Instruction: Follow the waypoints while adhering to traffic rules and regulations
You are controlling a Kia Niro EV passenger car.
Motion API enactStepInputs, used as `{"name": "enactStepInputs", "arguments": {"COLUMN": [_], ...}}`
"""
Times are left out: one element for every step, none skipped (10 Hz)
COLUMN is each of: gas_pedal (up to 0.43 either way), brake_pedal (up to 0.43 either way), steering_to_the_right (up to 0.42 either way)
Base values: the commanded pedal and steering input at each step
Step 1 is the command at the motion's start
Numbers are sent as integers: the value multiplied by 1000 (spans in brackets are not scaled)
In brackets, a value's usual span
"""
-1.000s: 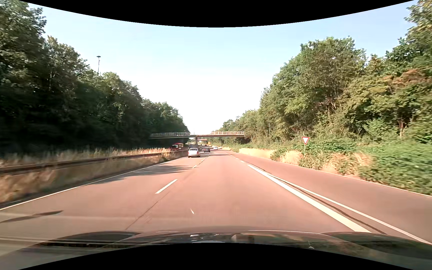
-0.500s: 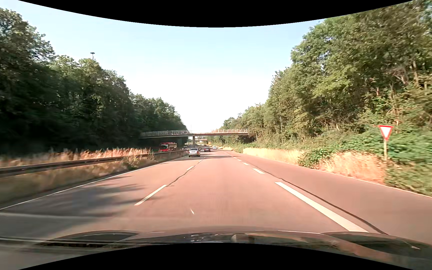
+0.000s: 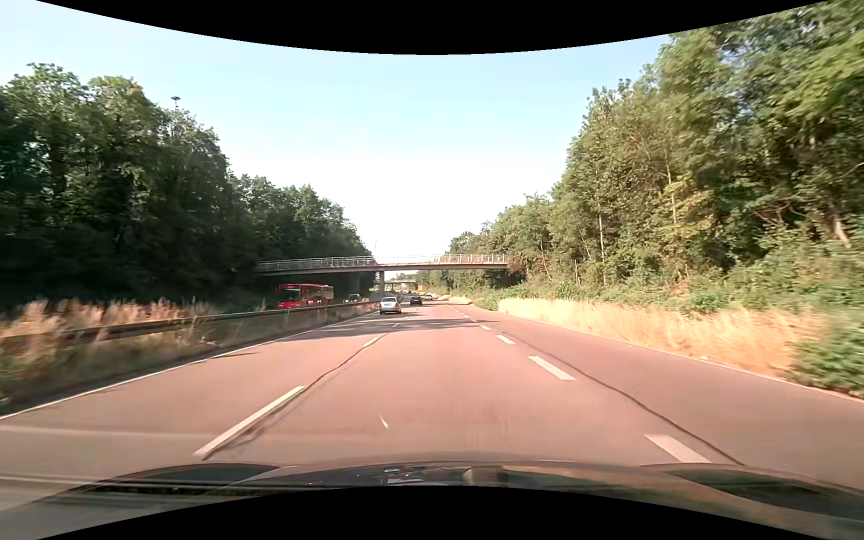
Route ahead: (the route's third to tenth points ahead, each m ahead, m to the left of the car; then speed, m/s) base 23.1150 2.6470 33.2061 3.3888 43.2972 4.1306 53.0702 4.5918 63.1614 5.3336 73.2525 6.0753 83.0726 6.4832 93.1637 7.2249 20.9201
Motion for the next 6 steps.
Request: {"name": "enactStepInputs", "arguments": {"gas_pedal": [98,98,98,98,98,98], "brake_pedal": [0,0,0,0,0,0], "steering_to_the_right": [-5,-5,-5,-5,-5,-5]}}
